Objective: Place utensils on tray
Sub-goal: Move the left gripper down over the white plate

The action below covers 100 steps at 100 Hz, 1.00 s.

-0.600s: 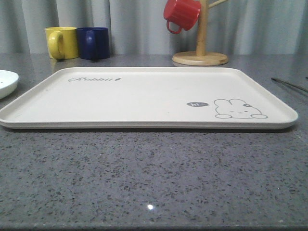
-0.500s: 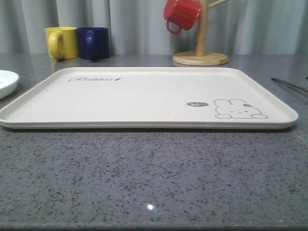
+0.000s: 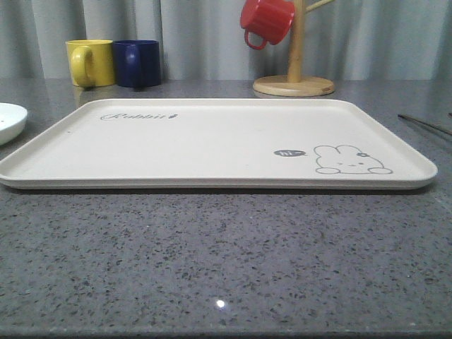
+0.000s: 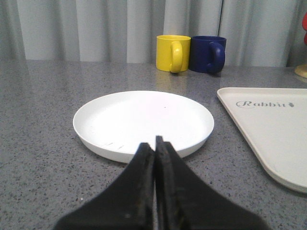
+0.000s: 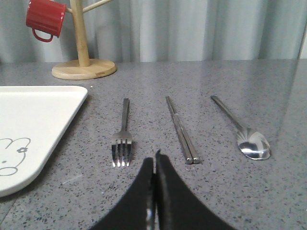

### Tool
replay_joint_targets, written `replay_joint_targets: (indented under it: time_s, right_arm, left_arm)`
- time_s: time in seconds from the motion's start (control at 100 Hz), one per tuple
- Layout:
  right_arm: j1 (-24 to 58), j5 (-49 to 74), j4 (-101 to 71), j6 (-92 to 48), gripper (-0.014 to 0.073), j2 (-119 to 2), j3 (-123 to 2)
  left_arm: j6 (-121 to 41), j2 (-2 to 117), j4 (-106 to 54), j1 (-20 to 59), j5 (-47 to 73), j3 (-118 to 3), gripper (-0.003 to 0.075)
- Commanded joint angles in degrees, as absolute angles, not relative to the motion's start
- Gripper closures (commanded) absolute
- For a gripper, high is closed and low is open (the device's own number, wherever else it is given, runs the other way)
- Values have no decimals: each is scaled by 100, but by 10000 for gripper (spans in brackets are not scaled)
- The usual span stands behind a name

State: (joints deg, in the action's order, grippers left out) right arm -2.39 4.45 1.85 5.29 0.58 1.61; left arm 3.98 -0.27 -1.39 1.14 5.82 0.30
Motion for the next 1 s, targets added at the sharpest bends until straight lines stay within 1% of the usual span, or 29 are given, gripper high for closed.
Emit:
replay_joint_targets:
  time_s: [0.0,0.31,0.47,0.58,0.67,0.81,0.94,0.99]
  right_arm:
    - [-271,-30,170,479,662,169,159]
    - [-271,-30,170,479,662,169,159]
    - [-271,-30,170,479,662,169,159]
    - [-271,-30,170,479,662,169,159]
    - [-271,-30,170,479,662,169,159]
    - [-271,-30,170,479,662,169,159]
    - [-271,-30,170,479,662,169,159]
    - [-271,-30,170,479,662,169,159]
  left_arm:
    - [441,-222,-186,94,-63,186,739]
    - [441,-222,-147,83,-301,159,739]
    - [441,-197,146,83,64,-293,739]
    - [441,16,174,83,587,-895,740]
    - [441,412,174,83,1164,-1460,740]
    - [441,1383,174,83,1954,-2234,740]
    - [441,2416,184,83,2202,-2775,738]
    - [441,2755,184,83,2282,-2968,724]
